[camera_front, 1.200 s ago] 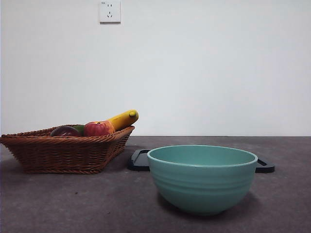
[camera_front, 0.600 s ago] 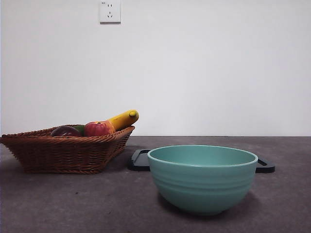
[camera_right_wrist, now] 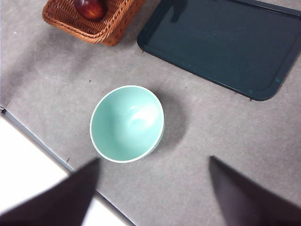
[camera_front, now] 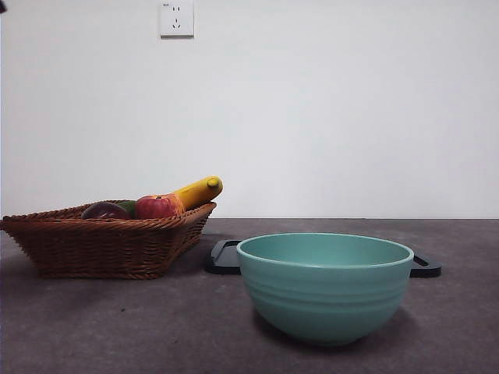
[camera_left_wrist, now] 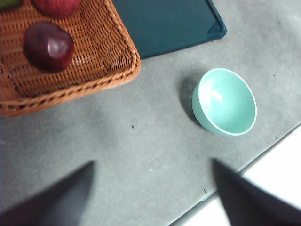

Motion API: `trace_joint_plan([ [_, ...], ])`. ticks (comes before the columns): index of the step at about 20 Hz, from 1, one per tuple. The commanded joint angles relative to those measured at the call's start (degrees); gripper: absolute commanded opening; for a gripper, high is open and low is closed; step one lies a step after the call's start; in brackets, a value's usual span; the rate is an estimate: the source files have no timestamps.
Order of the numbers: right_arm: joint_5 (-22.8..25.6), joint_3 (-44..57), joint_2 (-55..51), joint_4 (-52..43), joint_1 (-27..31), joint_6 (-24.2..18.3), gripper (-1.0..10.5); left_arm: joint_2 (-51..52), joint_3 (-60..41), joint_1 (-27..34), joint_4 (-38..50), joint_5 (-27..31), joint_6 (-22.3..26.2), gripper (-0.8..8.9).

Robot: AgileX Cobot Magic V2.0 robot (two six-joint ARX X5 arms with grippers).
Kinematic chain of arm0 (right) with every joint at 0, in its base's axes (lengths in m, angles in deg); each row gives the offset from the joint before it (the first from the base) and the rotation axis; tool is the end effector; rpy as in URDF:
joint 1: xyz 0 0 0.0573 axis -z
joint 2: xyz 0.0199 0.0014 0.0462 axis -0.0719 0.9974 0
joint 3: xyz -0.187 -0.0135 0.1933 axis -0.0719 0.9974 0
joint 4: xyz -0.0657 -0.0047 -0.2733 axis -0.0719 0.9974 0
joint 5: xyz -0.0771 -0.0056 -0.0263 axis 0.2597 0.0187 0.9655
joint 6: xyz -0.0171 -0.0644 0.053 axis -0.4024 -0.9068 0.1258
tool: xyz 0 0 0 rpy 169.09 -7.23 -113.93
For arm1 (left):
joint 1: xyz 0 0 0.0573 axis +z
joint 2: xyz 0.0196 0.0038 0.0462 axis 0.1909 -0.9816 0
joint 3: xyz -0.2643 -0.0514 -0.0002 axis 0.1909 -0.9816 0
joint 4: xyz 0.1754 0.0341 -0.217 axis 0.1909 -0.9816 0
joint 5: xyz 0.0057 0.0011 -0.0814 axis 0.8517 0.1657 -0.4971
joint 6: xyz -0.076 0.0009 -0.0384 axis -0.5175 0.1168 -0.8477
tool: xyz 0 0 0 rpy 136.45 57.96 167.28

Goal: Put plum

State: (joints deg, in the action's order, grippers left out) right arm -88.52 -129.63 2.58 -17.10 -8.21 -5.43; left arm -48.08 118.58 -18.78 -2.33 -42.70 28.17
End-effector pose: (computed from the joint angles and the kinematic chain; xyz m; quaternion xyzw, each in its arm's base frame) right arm 0.1709 0.0712 0.3149 0.0338 0.4180 0.3182 0.8502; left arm 0.1781 -0.0611 0.2979 -0.0478 0.4137 -0.3127 0.8537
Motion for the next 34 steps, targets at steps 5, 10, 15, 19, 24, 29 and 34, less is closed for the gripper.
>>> trace_joint_plan([
  [5, -0.2, -1.2, 0.5, -0.3, -0.2, -0.6, 4.3, -0.3, 1.4, -0.1, 0.6, -0.3, 0.0, 4.73],
  [10, -0.2, -1.2, 0.5, -0.3, -0.2, -0.6, 4.3, -0.3, 1.4, -0.1, 1.3, -0.3, -0.2, 4.7],
  [15, -0.2, -1.2, 0.5, -0.3, -0.2, -0.6, 4.3, -1.5, 2.5, -0.1, 4.2, 1.7, -1.7, 4.68],
  [19, -0.2, -1.2, 0.5, -0.4, -0.2, -0.4, 4.3, -6.6, 6.6, -0.5, 5.1, 5.4, -1.7, 4.68],
  [24, -0.2, -1.2, 0.5, -0.4, -0.2, -0.4, 4.3, -17.6, 14.0, -2.5, 8.5, 10.0, -1.0, 4.68],
  [29, -0.2, -1.2, 0.5, -0.4, -0.2, -0.4, 4.3, -29.8, 19.0, -5.0, 10.0, 13.4, 1.4, 4.68],
  [34, -0.2, -1.2, 0.5, -0.4, -0.2, -0.4, 4.3, -39.2, 19.3, -5.8, 14.7, 16.1, 2.0, 4.68],
])
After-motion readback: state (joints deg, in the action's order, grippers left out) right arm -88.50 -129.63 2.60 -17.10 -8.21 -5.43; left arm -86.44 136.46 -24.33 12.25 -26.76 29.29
